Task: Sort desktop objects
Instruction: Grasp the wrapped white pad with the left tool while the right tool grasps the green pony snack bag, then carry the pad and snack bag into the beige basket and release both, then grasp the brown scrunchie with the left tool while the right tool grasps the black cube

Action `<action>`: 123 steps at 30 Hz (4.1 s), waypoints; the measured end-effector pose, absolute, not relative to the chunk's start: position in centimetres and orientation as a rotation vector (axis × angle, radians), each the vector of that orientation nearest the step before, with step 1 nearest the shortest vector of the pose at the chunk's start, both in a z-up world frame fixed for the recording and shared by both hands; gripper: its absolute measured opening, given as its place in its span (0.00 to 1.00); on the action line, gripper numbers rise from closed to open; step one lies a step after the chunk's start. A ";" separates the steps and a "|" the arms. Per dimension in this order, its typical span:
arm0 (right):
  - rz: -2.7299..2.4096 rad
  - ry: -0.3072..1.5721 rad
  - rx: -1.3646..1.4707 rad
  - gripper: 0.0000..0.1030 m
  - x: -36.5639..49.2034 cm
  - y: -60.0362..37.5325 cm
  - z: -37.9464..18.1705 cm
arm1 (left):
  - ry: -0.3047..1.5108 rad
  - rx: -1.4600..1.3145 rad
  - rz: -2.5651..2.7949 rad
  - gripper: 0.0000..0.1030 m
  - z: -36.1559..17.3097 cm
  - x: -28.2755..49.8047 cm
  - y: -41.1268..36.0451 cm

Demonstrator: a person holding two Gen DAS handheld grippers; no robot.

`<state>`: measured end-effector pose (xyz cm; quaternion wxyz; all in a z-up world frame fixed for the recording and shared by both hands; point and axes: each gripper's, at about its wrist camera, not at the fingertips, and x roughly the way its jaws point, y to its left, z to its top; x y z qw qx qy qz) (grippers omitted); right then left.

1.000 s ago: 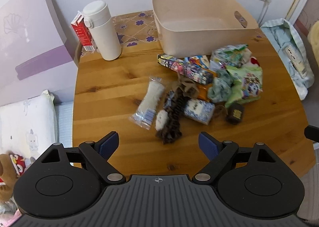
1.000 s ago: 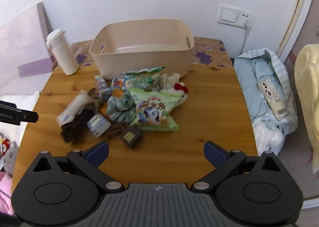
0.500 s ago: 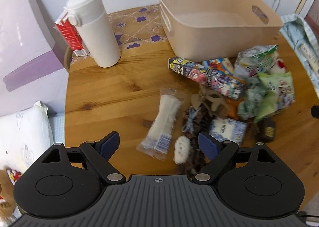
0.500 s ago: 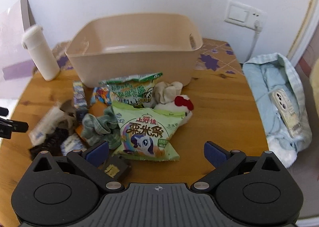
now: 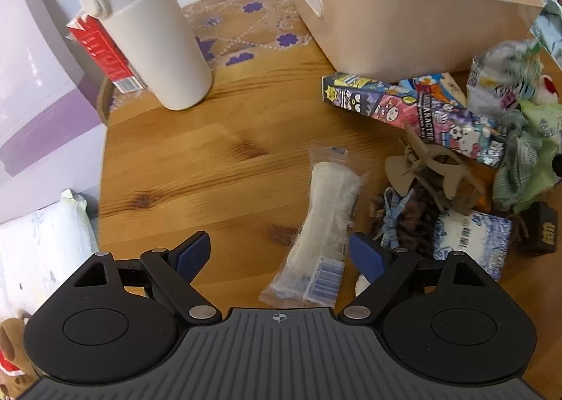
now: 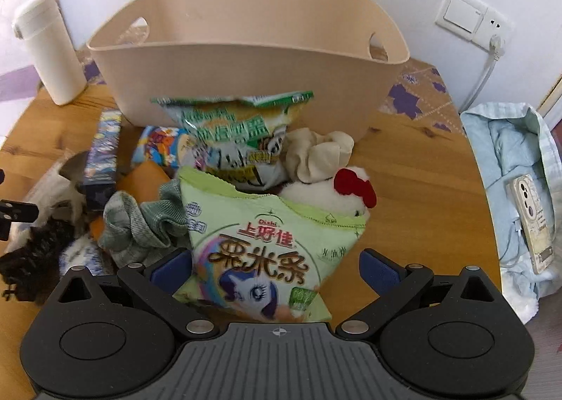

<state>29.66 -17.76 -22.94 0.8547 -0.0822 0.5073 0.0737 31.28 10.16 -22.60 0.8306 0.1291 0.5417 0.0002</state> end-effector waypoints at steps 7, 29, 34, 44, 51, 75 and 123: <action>0.171 1.099 -0.115 0.85 29.9 -18.2 -23.6 | 1.200 0.265 -0.057 0.85 -24.8 32.3 10.1; 0.274 1.062 -0.035 0.64 28.7 -21.7 -20.2 | 1.210 0.206 -0.118 0.30 -24.0 30.6 8.6; 0.299 1.016 -0.034 0.64 29.3 -22.3 -17.7 | 1.189 0.189 -0.101 0.30 -22.4 29.5 9.5; 0.285 0.942 -0.074 0.64 32.1 -23.1 -13.5 | 1.036 0.177 -0.148 0.30 -15.7 30.3 8.4; 0.289 0.841 -0.073 0.64 36.0 -23.6 -10.0 | 0.889 0.209 -0.198 0.30 -10.5 33.2 5.2; 0.341 0.900 -0.297 0.64 46.3 -17.4 -16.0 | 1.000 0.281 -0.109 0.28 -16.2 47.2 -3.6; 0.625 1.014 -0.271 0.98 25.9 -18.7 -22.9 | 1.304 0.170 -0.050 0.73 -21.9 28.5 5.8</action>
